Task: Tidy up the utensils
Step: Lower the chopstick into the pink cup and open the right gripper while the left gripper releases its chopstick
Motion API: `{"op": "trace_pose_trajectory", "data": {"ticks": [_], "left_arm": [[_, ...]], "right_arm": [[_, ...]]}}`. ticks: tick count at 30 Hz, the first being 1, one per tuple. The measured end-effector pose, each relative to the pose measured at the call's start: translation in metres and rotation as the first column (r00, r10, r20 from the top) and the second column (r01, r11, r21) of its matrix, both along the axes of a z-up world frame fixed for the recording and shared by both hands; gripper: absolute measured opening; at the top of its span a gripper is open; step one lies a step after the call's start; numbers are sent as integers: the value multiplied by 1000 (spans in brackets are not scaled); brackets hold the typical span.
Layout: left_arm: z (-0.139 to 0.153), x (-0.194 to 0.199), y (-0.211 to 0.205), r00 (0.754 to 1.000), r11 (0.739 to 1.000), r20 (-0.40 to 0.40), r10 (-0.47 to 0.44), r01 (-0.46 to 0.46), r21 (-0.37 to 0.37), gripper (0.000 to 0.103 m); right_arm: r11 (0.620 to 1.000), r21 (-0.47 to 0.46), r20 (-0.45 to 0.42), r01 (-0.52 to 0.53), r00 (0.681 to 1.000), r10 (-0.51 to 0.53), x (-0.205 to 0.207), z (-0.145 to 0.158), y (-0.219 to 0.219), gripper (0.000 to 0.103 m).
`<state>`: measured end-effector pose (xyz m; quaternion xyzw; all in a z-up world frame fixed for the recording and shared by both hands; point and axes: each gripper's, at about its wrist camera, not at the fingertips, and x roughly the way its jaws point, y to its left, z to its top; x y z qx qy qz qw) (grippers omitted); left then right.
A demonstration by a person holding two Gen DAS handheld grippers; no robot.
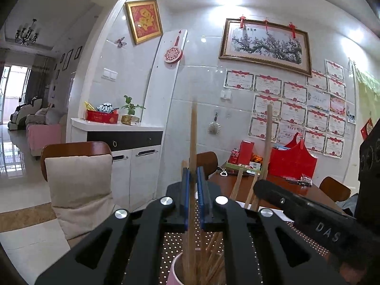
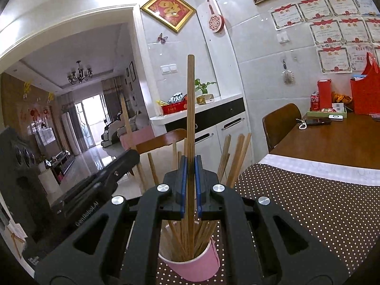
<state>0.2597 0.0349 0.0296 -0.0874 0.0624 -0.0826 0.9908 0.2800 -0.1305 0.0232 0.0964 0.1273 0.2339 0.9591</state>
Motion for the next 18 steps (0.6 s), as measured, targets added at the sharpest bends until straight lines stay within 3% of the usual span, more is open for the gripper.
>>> {"op": "trace_pose_trajectory", "data": {"ticks": [3,8,13,18], "left_arm": [[-1,-3,-1,1000,1000,-11,0,0,1,25],[-1,-9,-3,1000,1000,-14,20,-19,24,25],[0,-20,-1,997,997,-5,76,-76,29,39],[0,-27,-1,995,994,-7,102,-102,48,39]], "right_arm": [[1000,-6,-15,1,1000,-1,-2,-5,0,7],[1000,-21,-31,-4,1000,3,-3,-11,2,7],[999,-33,-43,-6,999,4,-6,-15,4,7],[1000,-30,-59,-7,998,5,-8,-20,6,7]]}}
